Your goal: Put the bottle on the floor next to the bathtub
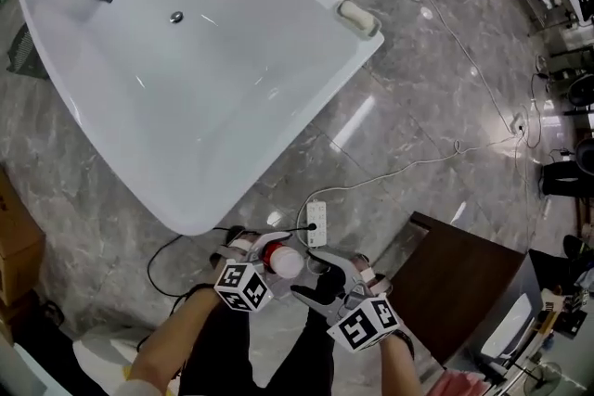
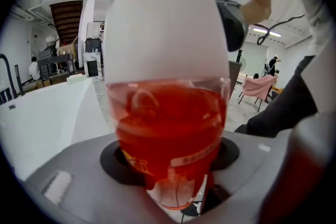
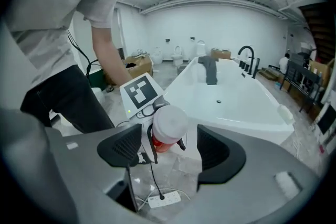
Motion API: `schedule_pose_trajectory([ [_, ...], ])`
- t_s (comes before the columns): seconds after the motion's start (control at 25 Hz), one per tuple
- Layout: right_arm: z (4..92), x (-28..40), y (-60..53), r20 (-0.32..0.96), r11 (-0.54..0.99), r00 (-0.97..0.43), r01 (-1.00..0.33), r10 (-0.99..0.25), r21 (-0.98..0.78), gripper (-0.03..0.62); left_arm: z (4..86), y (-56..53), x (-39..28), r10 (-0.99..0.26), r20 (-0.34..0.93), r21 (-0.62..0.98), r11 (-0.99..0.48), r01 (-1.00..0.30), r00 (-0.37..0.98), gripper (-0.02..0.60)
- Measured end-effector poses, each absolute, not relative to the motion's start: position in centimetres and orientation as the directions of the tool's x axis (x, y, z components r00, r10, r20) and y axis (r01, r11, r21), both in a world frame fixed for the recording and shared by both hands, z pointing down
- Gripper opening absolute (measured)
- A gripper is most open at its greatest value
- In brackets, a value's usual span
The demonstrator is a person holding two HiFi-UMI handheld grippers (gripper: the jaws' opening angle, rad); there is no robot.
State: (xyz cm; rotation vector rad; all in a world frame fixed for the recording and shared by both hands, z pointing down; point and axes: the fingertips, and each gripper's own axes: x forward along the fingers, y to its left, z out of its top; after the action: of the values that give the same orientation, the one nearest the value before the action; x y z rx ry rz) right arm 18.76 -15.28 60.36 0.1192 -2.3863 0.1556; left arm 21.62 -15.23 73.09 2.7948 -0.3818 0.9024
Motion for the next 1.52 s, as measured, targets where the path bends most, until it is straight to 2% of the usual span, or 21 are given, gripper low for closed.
schedule_pose_trajectory([
  [0.16, 62.8, 18.4, -15.7, 0.711, 0.998, -0.702, -0.006, 0.039, -0.061, 0.353, 74.4, -15.3, 22.7, -0.207, 0.613, 0.046, -0.954, -0.296, 0.762, 0.334],
  [0.36, 65.5, 19.2, -14.2, 0.731, 0.988, -0.668, 0.145, 0.136, -0.051, 0.351, 74.6, -14.9, 25.1, -0.282, 0.641, -0.022, -0.936, -0.351, 0.714, 0.334],
  [0.6, 69.0, 20.2, -11.8, 0.812, 0.911, -0.531, 0.413, 0.243, -0.002, 0.346, 76.9, -13.3, 26.6, -0.257, 0.698, -0.033, -0.944, -0.329, 0.669, 0.336],
  [0.68, 70.0, 21.2, -11.2, 0.833, 0.883, -0.49, 0.469, 0.257, 0.003, 0.309, 77.5, -13.1, 27.3, -0.256, 0.712, -0.031, -0.941, -0.336, 0.653, 0.336],
  [0.72, 70.3, 21.6, -11.1, 0.839, 0.876, -0.478, 0.482, 0.259, 0.004, 0.293, 77.7, -13.1, 27.5, -0.254, 0.717, -0.025, -0.94, -0.34, 0.649, 0.336],
  [1.12, 72.5, 21.1, -11.0, 0.885, 0.872, -0.415, 0.488, 0.21, 0.022, 0.291, 79.8, -13.1, 27.2, -0.274, 0.708, -0.064, -0.943, -0.328, 0.651, 0.337],
  [1.32, 75.0, 21.2, -11.7, 0.908, 0.893, -0.378, 0.45, 0.181, 0.009, 0.291, 80.1, -13.0, 24.3, -0.357, 0.679, -0.017, -0.881, -0.473, 0.641, 0.337],
  [1.52, 78.1, 22.3, -13.1, 0.936, 0.926, -0.315, 0.377, 0.156, -0.028, 0.291, 80.2, -11.1, 21.8, -0.386, 0.684, 0.001, -0.848, -0.53, 0.619, 0.337],
])
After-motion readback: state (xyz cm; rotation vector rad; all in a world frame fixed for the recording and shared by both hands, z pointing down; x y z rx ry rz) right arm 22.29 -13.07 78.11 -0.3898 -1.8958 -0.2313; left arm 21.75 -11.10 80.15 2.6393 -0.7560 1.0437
